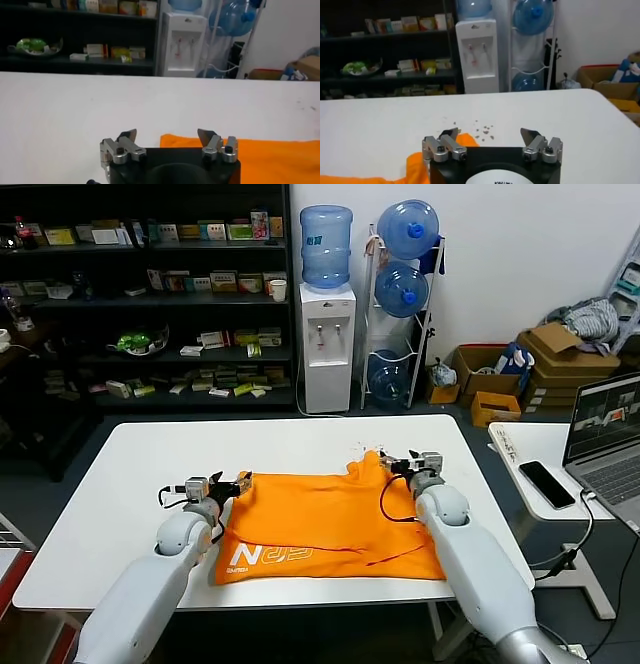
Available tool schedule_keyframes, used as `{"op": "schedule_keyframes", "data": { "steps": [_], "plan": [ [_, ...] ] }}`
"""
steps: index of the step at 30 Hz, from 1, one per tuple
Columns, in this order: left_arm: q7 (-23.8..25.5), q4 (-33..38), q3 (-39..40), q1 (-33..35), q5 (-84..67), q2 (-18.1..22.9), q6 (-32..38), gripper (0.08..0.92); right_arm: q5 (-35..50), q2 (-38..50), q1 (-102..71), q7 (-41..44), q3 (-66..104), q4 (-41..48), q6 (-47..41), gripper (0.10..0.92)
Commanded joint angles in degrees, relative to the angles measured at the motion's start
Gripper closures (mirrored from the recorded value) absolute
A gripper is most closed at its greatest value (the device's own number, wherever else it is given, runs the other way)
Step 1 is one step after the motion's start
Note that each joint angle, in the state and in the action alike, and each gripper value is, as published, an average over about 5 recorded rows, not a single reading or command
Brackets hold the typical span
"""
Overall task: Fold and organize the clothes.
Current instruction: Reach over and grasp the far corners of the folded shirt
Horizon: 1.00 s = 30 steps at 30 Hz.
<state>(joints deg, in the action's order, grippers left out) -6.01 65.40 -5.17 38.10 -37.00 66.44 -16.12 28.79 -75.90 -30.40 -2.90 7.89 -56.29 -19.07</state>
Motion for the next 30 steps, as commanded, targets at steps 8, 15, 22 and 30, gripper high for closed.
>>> {"op": "schedule_keyframes", "data": {
  "steps": [8,15,22,30],
  "plan": [
    [1.3,-11.4,4.9,-8.6,3.4,3.7,-1.1,0.177,-1.8,-4.2,5.2,1.1,-2.2,11.5,-3.0,0.222],
    [0.6,-11.3,5.8,-7.8,4.9,3.6,-1.3,0.201,-0.9,-3.4,3.9,1.6,-2.7,9.9,-4.6,0.400],
    [-0.3,-10.3,5.8,-7.0,5.1,3.5,-1.2,0.386,-0.6,-2.9,3.2,1.7,-3.0,8.4,-3.0,0.599],
    [-1.9,-6.3,5.7,-4.7,5.2,2.6,-0.2,0.602,-0.5,-2.9,2.6,1.1,-2.8,7.5,3.6,0.842]
  ]
}}
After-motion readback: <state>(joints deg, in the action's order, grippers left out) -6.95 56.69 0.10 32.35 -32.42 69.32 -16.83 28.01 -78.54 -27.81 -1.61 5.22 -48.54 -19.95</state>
